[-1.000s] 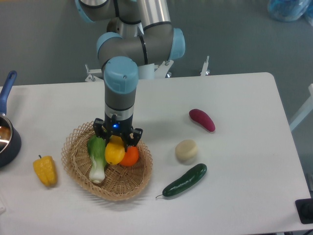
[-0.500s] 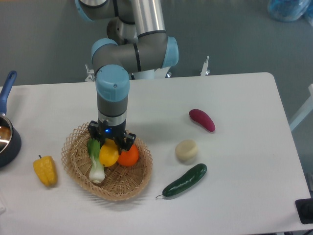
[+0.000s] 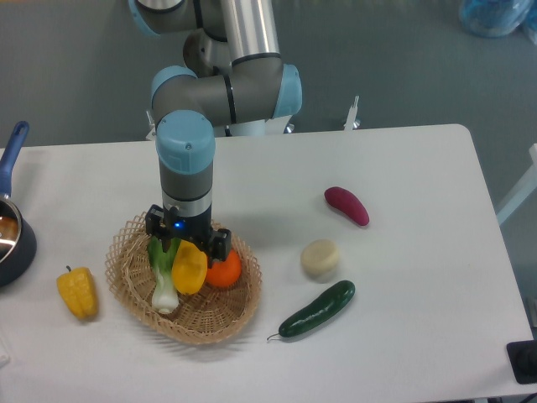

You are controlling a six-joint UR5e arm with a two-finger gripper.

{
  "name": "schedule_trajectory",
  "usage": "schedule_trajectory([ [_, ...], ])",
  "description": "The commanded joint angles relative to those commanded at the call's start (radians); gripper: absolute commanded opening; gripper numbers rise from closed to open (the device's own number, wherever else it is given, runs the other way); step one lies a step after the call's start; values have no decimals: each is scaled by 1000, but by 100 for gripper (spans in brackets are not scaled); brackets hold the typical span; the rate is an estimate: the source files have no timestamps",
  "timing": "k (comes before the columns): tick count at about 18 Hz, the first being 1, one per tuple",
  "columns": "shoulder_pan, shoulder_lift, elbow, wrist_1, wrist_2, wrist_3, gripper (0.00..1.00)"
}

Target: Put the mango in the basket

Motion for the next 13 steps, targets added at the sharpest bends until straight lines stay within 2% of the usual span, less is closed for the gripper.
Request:
schedule_trajectory([
  [3, 12, 24, 12, 0, 12, 3, 100],
  [5, 60, 32, 64, -2, 12, 40, 100],
  [10, 198, 31, 218, 0, 6, 265, 100],
  [13, 296, 28, 282, 3, -6, 421, 100],
])
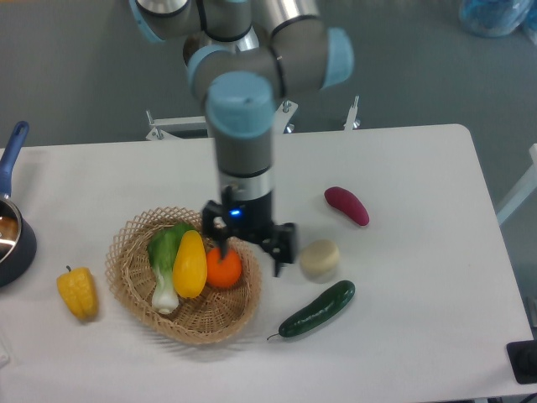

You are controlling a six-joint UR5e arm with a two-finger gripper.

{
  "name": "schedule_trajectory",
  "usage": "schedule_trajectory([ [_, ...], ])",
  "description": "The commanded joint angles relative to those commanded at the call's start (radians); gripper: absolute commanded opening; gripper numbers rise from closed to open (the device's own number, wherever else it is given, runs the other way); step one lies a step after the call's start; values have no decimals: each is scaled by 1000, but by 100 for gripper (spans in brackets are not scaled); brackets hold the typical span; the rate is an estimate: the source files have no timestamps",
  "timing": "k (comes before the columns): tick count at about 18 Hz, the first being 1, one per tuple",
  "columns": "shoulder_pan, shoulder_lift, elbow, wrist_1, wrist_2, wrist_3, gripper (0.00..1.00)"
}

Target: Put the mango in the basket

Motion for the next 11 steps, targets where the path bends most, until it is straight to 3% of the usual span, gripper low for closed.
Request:
schedule_trajectory([
  [5, 146, 8, 51, -29, -71, 215, 100],
  [9, 215, 64, 49, -161, -71, 488, 100],
  [11, 247, 95, 42, -190, -69, 566, 100],
])
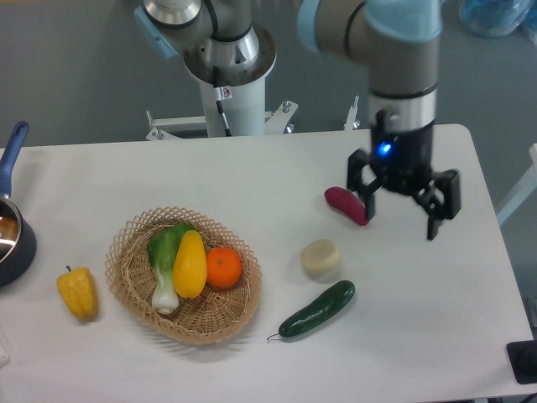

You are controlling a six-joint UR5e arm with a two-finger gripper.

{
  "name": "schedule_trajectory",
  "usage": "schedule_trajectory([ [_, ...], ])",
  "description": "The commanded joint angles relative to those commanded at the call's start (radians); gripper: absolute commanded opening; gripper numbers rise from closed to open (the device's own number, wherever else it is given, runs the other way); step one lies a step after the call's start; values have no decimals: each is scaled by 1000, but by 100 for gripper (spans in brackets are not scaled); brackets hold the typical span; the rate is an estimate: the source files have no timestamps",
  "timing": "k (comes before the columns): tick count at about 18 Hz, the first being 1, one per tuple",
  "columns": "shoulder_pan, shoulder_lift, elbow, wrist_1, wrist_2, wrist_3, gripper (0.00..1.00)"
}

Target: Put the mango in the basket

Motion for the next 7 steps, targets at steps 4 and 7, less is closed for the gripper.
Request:
schedule_trajectory([
  [4, 66, 32, -2, -86, -5, 193, 100],
  [7, 80, 40, -5, -98, -5, 246, 100],
])
